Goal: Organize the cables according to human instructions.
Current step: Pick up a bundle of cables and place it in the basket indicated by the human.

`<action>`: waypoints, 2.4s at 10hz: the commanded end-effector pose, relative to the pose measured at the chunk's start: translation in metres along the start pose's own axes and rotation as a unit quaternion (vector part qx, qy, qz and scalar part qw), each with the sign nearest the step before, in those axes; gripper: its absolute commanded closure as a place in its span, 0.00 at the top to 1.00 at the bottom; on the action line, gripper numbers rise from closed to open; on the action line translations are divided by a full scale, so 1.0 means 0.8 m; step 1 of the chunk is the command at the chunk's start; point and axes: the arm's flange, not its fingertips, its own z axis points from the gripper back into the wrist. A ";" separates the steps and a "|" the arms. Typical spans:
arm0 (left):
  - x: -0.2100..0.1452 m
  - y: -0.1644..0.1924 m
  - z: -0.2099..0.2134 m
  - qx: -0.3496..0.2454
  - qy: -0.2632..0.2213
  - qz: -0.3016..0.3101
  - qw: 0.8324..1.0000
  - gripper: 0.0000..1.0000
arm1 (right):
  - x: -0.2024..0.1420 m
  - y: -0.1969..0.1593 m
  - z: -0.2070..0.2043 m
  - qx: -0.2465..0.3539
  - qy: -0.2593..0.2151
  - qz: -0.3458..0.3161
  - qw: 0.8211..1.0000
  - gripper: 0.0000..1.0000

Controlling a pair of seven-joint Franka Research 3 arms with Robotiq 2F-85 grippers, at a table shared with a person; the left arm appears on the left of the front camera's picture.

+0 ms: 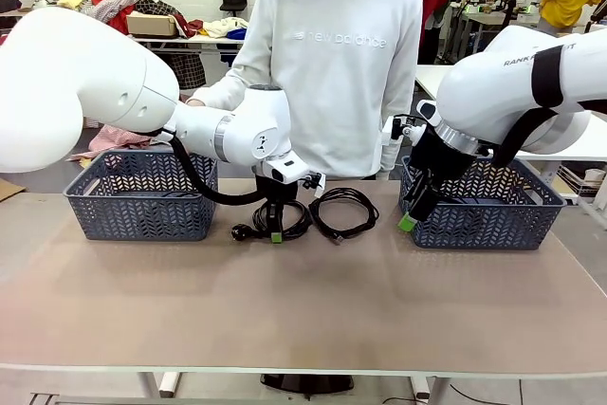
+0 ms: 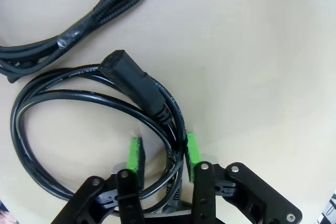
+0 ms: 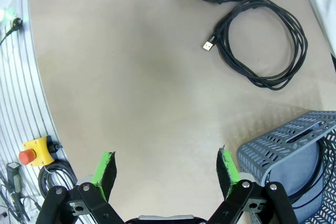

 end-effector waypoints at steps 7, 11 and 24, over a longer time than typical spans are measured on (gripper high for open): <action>-0.005 -0.021 0.035 0.003 0.034 0.028 0.999 0.00 | 0.002 0.000 0.000 -0.001 -0.001 0.000 1.000 1.00; -0.001 -0.028 0.121 0.050 0.030 0.017 0.998 0.00 | 0.002 0.000 0.000 -0.001 -0.001 0.000 1.000 1.00; -0.213 -0.078 0.289 0.086 0.016 0.023 0.996 0.00 | 0.002 0.000 0.000 -0.001 -0.001 0.000 1.000 1.00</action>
